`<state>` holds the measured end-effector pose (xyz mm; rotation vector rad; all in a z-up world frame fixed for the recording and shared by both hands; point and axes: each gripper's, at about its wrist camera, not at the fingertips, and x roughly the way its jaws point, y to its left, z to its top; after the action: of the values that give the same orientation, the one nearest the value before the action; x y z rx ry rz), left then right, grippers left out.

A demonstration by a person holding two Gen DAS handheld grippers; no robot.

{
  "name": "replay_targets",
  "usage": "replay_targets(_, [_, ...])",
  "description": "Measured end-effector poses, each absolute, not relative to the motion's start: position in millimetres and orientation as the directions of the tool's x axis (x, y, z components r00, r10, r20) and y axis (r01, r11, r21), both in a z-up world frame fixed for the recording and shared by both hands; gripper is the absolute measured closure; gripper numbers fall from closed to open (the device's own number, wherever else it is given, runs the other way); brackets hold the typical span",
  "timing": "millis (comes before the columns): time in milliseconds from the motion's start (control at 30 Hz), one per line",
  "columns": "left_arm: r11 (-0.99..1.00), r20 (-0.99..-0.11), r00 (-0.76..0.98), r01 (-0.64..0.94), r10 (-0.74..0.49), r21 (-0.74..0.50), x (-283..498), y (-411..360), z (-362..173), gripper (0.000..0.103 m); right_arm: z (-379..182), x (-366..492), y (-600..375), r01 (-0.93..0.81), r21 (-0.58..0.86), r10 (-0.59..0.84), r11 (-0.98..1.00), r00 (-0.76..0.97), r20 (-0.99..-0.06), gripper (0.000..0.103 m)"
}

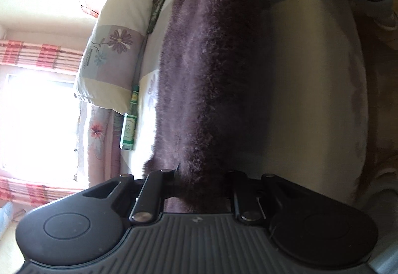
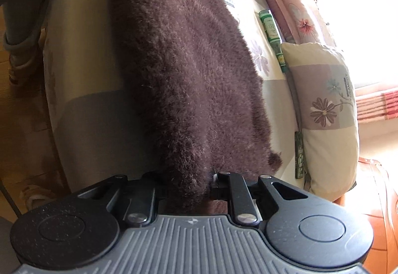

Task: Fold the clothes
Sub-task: 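Lift the held end and fold it over the sweater with both grippers, then open both grippers and release the folded end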

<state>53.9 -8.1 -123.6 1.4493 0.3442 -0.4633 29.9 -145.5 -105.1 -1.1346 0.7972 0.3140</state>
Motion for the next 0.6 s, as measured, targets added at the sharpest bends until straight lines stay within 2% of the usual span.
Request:
replay_targets(200, [0.067, -0.536, 0.841, 0.541, -0.078, 0.839, 43, -5, -129, 0.078, -98, 26, -157, -0.616, -0.621, -0.151, 0.485, 0.640, -0.753, 0.060])
replay_targets(300, [0.079, -0.614, 0.785, 0.620, -0.083, 0.781, 30, 9, -113, 0.077, -82, 22, -173, -0.627, -0.570, -0.145, 0.531, 0.595, -0.790, 0.053])
replay_targets(433, [0.242, -0.713, 0.692, 0.715, -0.112, 0.656, 25, 31, -70, 0.077, -45, 18, -205, -0.600, -0.436, -0.066, 0.671, 0.537, -0.841, 0.052])
replay_targets(467, [0.290, -0.713, 0.691, 0.711, -0.122, 0.640, 25, 37, -58, 0.077, -36, 18, -211, -0.584, -0.403, -0.038, 0.704, 0.536, -0.843, 0.050])
replay_targets(533, [0.391, -0.715, 0.682, 0.706, -0.152, 0.590, 33, 45, -36, 0.077, -17, 18, -222, -0.544, -0.341, 0.022, 0.767, 0.554, -0.832, 0.044])
replay_targets(600, [0.480, -0.720, 0.664, 0.708, -0.202, 0.518, 46, 45, -21, 0.076, -4, 21, -226, -0.508, -0.274, 0.088, 0.817, 0.579, -0.810, 0.034])
